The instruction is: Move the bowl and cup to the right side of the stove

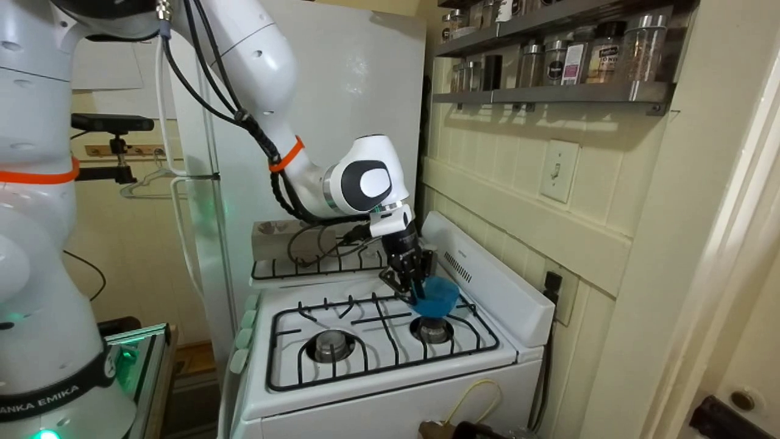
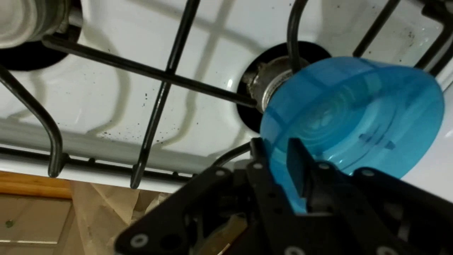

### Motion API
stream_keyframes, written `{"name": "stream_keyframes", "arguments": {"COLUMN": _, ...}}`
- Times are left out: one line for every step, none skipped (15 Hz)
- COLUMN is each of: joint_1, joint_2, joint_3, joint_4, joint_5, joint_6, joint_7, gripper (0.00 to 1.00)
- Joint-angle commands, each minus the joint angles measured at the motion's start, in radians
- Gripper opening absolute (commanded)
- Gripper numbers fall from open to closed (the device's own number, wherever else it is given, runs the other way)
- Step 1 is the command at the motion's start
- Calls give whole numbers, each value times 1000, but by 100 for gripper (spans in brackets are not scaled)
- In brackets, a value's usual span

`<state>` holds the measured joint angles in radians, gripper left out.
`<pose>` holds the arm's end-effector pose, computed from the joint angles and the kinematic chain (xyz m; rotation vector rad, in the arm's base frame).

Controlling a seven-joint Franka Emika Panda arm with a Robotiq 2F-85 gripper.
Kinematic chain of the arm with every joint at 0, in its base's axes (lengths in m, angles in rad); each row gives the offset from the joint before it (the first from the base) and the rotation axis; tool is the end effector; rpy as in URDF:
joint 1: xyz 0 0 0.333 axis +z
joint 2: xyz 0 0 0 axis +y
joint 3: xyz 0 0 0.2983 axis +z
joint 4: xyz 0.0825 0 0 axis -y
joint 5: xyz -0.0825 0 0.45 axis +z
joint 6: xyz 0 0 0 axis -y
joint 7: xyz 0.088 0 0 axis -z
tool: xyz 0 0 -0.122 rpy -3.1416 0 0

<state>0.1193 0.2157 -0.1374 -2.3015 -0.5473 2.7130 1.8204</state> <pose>0.5814 0.0023 0.1856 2.3793 -1.9113 0.5411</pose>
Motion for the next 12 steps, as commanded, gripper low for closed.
{"name": "stream_keyframes", "arguments": {"joint_1": 21, "joint_2": 1, "joint_3": -8, "joint_4": 16, "joint_5": -6, "joint_6": -52, "joint_7": 38, "gripper": 56}}
{"name": "stream_keyframes", "arguments": {"joint_1": 20, "joint_2": -9, "joint_3": -8, "joint_4": 13, "joint_5": -5, "joint_6": -56, "joint_7": 41, "gripper": 63}}
{"name": "stream_keyframes", "arguments": {"joint_1": 20, "joint_2": -29, "joint_3": -11, "joint_4": 9, "joint_5": -9, "joint_6": -60, "joint_7": 48, "gripper": 71}}
{"name": "stream_keyframes", "arguments": {"joint_1": 18, "joint_2": -50, "joint_3": -9, "joint_4": 4, "joint_5": -6, "joint_6": -59, "joint_7": 47, "gripper": 78}}
{"name": "stream_keyframes", "arguments": {"joint_1": 10, "joint_2": -91, "joint_3": 5, "joint_4": -9, "joint_5": 23, "joint_6": -66, "joint_7": 16, "gripper": 87}}
{"name": "stream_keyframes", "arguments": {"joint_1": 9, "joint_2": -136, "joint_3": 16, "joint_4": -19, "joint_5": 33, "joint_6": -89, "joint_7": -7, "gripper": 93}}
{"name": "stream_keyframes", "arguments": {"joint_1": 1, "joint_2": -194, "joint_3": 43, "joint_4": -40, "joint_5": 67, "joint_6": -94, "joint_7": -72, "gripper": 99}}
{"name": "stream_keyframes", "arguments": {"joint_1": -12, "joint_2": -241, "joint_3": 79, "joint_4": -60, "joint_5": 137, "joint_6": -84, "joint_7": -187, "gripper": 100}}
{"name": "stream_keyframes", "arguments": {"joint_1": -14, "joint_2": -291, "joint_3": 108, "joint_4": -76, "joint_5": 186, "joint_6": -84, "joint_7": -272, "gripper": 100}}
{"name": "stream_keyframes", "arguments": {"joint_1": -7, "joint_2": -335, "joint_3": 130, "joint_4": -82, "joint_5": 239, "joint_6": -101, "joint_7": -350, "gripper": 100}}
{"name": "stream_keyframes", "arguments": {"joint_1": 3, "joint_2": -381, "joint_3": 155, "joint_4": -90, "joint_5": 286, "joint_6": -118, "joint_7": -419, "gripper": 100}}
{"name": "stream_keyframes", "arguments": {"joint_1": 11, "joint_2": -411, "joint_3": 177, "joint_4": -85, "joint_5": 333, "joint_6": -132, "joint_7": -491, "gripper": 100}}
